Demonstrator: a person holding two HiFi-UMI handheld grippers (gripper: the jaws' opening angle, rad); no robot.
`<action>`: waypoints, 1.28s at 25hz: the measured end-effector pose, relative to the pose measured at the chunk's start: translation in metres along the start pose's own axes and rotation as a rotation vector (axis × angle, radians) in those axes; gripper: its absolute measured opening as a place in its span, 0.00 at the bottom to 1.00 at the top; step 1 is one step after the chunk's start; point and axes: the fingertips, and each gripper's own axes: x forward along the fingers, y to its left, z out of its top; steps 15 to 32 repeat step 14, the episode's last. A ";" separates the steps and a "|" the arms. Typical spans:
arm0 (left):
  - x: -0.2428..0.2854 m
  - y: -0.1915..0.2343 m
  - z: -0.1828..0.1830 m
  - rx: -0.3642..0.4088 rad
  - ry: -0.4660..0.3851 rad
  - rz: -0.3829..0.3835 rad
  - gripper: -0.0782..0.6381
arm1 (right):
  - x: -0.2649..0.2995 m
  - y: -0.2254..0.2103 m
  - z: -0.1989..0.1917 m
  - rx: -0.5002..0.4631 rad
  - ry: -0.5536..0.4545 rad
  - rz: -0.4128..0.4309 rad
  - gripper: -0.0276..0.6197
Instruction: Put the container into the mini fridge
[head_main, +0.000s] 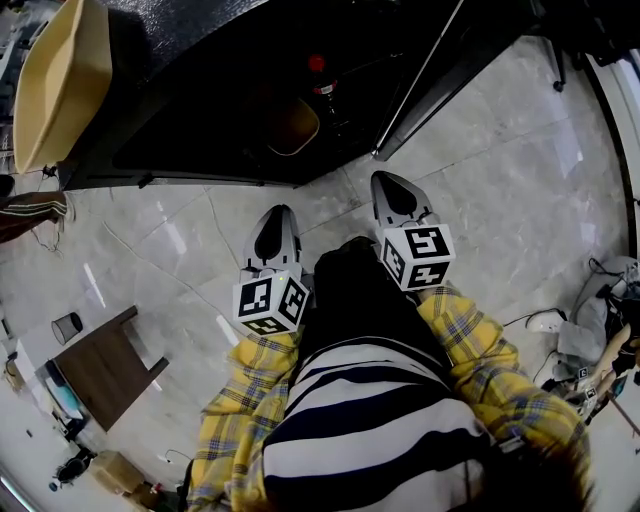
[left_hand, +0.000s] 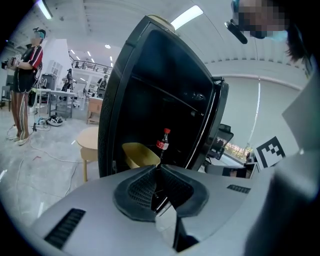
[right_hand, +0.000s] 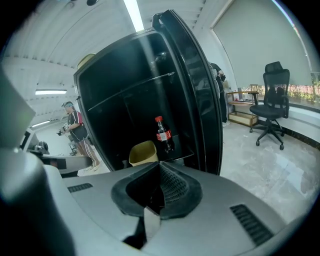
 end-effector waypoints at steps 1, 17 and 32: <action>-0.001 -0.001 -0.002 -0.001 0.005 -0.003 0.16 | 0.001 0.001 -0.001 -0.003 0.002 0.002 0.08; -0.005 0.015 -0.016 -0.092 0.041 -0.002 0.16 | 0.009 0.018 -0.011 -0.024 0.025 0.021 0.08; -0.005 0.015 -0.016 -0.092 0.041 -0.002 0.16 | 0.009 0.018 -0.011 -0.024 0.025 0.021 0.08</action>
